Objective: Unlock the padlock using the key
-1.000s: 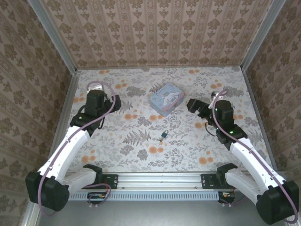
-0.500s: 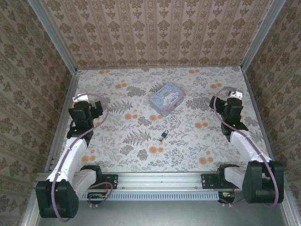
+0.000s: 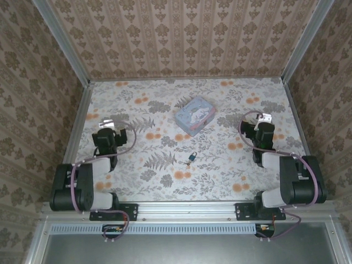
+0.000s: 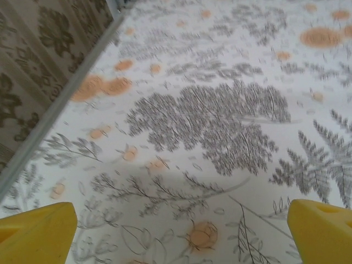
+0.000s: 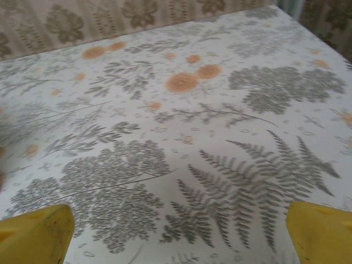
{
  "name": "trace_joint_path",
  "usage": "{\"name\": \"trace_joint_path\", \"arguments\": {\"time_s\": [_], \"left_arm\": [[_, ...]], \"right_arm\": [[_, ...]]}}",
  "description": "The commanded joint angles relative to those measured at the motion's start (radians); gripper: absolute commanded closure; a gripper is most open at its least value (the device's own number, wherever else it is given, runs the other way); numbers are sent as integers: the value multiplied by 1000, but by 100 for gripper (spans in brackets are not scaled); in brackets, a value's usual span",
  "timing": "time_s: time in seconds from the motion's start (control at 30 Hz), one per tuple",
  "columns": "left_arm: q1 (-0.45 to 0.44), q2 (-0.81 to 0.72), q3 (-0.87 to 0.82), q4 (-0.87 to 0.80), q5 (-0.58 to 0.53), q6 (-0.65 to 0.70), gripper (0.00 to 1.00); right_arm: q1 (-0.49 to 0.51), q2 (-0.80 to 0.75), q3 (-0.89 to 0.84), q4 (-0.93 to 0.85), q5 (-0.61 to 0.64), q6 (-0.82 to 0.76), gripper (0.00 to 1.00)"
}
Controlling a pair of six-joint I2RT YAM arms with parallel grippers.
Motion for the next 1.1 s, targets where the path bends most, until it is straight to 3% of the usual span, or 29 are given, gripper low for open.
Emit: {"name": "trace_joint_path", "arguments": {"time_s": [0.0,0.07,0.13,0.27,0.37,0.57,1.07], "left_arm": [[-12,82,-2,274,22,57,0],[-14,133,-2,319,37,64,0],[-13,151,11,327,53,81,0],[14,142,69,194,132,67,0],[37,143,80,169,182,57,0],[38,145,81,171,184,56,0],[38,139,73,179,184,57,0]], "right_arm": [[16,74,-50,226,-120,-73,0],[16,115,-89,359,-134,-76,1],[15,95,-66,281,-149,-82,0],[16,105,17,142,-198,-102,0],[20,106,19,137,-187,-103,0],[52,97,3,157,-47,-92,0],[59,103,23,123,-78,-115,0]]}}
